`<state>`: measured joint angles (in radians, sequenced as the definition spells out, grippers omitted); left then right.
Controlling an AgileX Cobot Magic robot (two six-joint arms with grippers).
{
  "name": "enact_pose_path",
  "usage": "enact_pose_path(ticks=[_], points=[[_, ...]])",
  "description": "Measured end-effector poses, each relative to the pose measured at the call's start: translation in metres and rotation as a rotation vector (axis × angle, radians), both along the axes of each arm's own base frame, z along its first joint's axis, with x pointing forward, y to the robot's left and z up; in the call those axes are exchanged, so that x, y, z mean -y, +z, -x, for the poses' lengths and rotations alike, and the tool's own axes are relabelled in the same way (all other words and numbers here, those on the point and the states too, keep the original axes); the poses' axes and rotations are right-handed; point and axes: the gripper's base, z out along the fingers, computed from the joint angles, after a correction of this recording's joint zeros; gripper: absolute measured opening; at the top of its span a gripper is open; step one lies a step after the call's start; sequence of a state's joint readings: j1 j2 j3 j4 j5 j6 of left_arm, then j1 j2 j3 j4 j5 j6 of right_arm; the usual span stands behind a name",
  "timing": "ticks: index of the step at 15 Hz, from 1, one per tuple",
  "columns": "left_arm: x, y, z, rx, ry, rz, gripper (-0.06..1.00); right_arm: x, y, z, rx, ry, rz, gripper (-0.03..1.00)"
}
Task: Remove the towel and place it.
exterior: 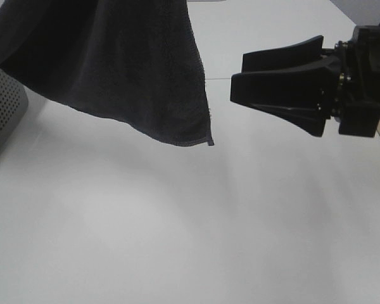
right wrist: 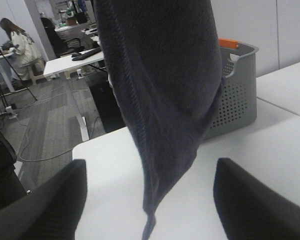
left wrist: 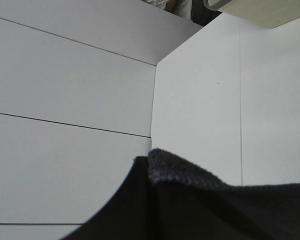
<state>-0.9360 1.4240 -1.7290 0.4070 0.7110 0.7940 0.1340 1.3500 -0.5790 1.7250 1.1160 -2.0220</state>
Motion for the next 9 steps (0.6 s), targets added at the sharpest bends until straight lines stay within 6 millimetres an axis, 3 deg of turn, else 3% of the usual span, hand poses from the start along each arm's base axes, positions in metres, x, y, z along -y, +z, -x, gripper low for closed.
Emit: enact_pose_path(ticks=[3,7,9], points=[[0.000,0.000,0.000,-0.007,-0.004,0.005,0.00,-0.013,0.001,-0.009,0.001,0.060,-0.005,0.69],[0.001,0.000,0.001,-0.017,-0.006,0.026,0.00,-0.058,-0.023,-0.012,-0.022,0.069,0.194,0.69],[0.001,0.000,0.001,-0.023,-0.004,0.027,0.00,-0.063,-0.026,-0.011,-0.046,0.079,0.202,0.69]])
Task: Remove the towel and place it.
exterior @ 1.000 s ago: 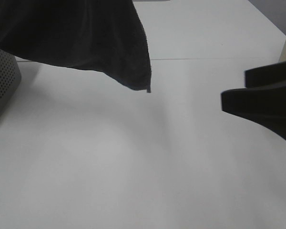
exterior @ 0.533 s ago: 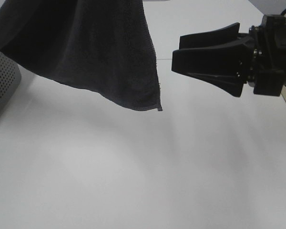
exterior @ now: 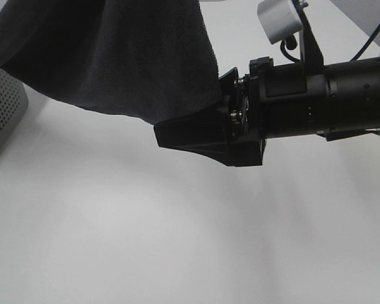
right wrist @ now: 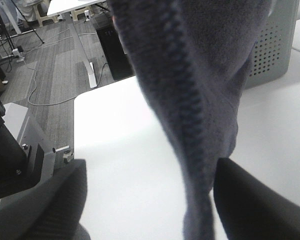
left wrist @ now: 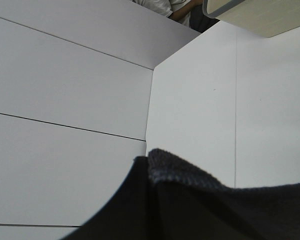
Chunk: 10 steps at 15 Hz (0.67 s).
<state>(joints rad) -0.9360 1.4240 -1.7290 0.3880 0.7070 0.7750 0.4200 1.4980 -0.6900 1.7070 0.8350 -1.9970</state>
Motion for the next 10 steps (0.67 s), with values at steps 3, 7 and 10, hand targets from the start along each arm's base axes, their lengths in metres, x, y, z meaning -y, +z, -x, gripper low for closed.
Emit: enact_pose_path(ticks=[3,7,10], points=[[-0.0007,-0.0014,0.0000,-0.013,0.006,-0.010,0.00,0.0000,0.0007,-0.0023,-0.012,-0.018,0.009,0.68],[-0.0008,-0.0014,-0.0001,-0.012,0.008,-0.011,0.00,0.0005,-0.0004,-0.0031,-0.016,-0.029,0.021,0.40],[-0.0008,-0.0014,-0.0002,-0.012,0.008,-0.011,0.00,0.0012,-0.0020,-0.0036,-0.030,-0.041,0.038,0.02]])
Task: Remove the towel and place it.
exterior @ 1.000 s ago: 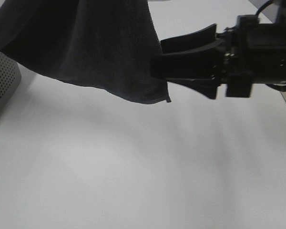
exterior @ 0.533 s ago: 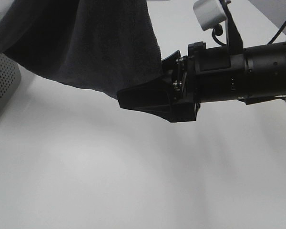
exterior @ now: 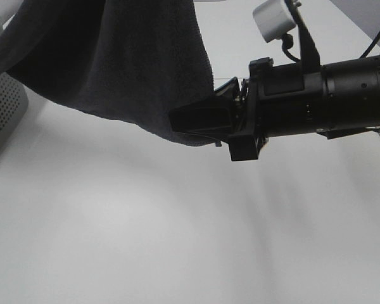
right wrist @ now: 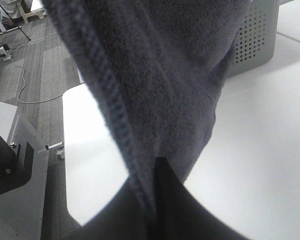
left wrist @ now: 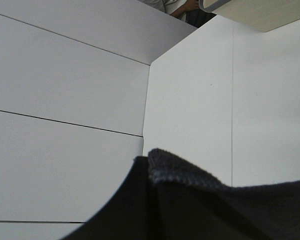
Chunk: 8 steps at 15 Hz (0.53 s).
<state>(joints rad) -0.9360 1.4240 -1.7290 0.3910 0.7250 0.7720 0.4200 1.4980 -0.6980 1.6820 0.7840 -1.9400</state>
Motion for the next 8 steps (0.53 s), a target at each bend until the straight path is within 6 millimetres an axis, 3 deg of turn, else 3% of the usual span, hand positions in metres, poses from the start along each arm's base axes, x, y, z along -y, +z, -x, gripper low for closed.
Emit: enact_pose_path(ticks=[6,8], points=[[0.003,-0.003,-0.002,-0.012,0.005,0.000,0.00,0.001,0.010,-0.004,-0.106,-0.094,-0.019,0.01],[0.002,-0.005,-0.008,-0.041,0.032,0.037,0.00,0.003,0.037,-0.007,-0.147,-0.130,0.050,0.01]])
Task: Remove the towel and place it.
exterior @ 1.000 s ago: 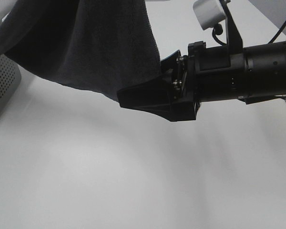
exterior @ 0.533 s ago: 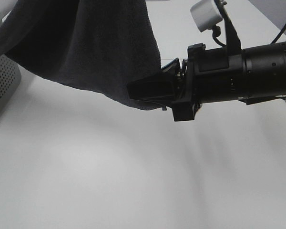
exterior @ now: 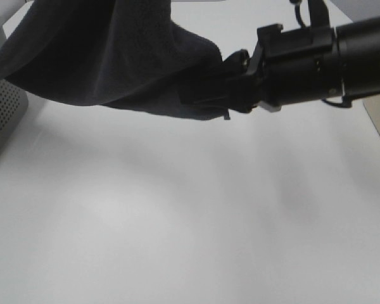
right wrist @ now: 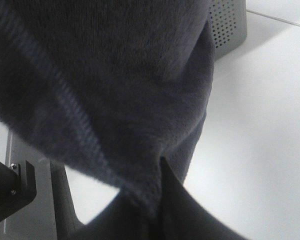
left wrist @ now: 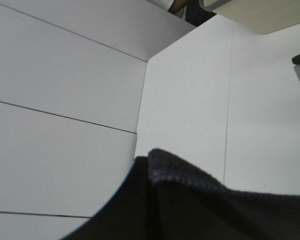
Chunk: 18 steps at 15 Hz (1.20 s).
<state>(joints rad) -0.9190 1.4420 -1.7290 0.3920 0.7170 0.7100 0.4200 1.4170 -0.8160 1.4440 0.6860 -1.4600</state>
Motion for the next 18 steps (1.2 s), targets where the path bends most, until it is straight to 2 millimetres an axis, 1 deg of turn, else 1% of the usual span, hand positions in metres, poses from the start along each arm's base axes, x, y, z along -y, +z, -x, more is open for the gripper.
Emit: enact_pose_path(ticks=[1,3,4,5,6,7,9,10,11,12,13,14,16,18], points=[[-0.003,0.001,-0.005,-0.013,0.025,0.047,0.00,0.002,0.016,-0.001,-0.014,-0.007,0.064,0.01],[-0.013,0.006,-0.020,-0.030,0.090,0.178,0.00,0.007,0.053,-0.010,-0.044,-0.061,0.196,0.01],[-0.019,0.009,-0.026,-0.038,0.121,0.249,0.00,0.012,0.074,-0.016,-0.031,-0.106,0.287,0.01],[-0.025,0.012,-0.032,-0.047,0.148,0.308,0.00,0.020,0.095,-0.022,0.012,-0.162,0.378,0.01],[-0.030,0.014,-0.037,-0.043,0.165,0.359,0.00,0.025,0.121,-0.028,0.080,-0.212,0.436,0.01],[-0.035,0.017,-0.042,-0.032,0.179,0.403,0.00,0.030,0.145,-0.034,0.140,-0.256,0.478,0.01],[-0.044,0.024,-0.050,0.003,0.188,0.494,0.00,0.031,0.183,-0.049,0.224,-0.311,0.515,0.01],[-0.048,0.028,-0.053,0.025,0.186,0.534,0.00,0.028,0.194,-0.059,0.255,-0.325,0.521,0.01],[-0.051,0.030,-0.055,0.038,0.189,0.548,0.00,0.028,0.203,-0.063,0.283,-0.338,0.515,0.01],[-0.057,0.034,-0.059,0.067,0.191,0.581,0.00,0.026,0.215,-0.073,0.327,-0.368,0.512,0.01],[-0.069,0.039,-0.067,0.114,0.204,0.634,0.00,0.024,0.233,-0.088,0.390,-0.434,0.498,0.01],[-0.072,0.039,-0.072,0.130,0.206,0.656,0.00,0.024,0.242,-0.092,0.418,-0.460,0.478,0.01],[-0.068,0.033,-0.088,0.153,0.186,0.693,0.00,0.021,0.249,-0.100,0.467,-0.487,0.440,0.01],[-0.061,0.021,-0.112,0.203,0.142,0.723,0.00,0.017,0.249,-0.113,0.536,-0.527,0.414,0.01]])
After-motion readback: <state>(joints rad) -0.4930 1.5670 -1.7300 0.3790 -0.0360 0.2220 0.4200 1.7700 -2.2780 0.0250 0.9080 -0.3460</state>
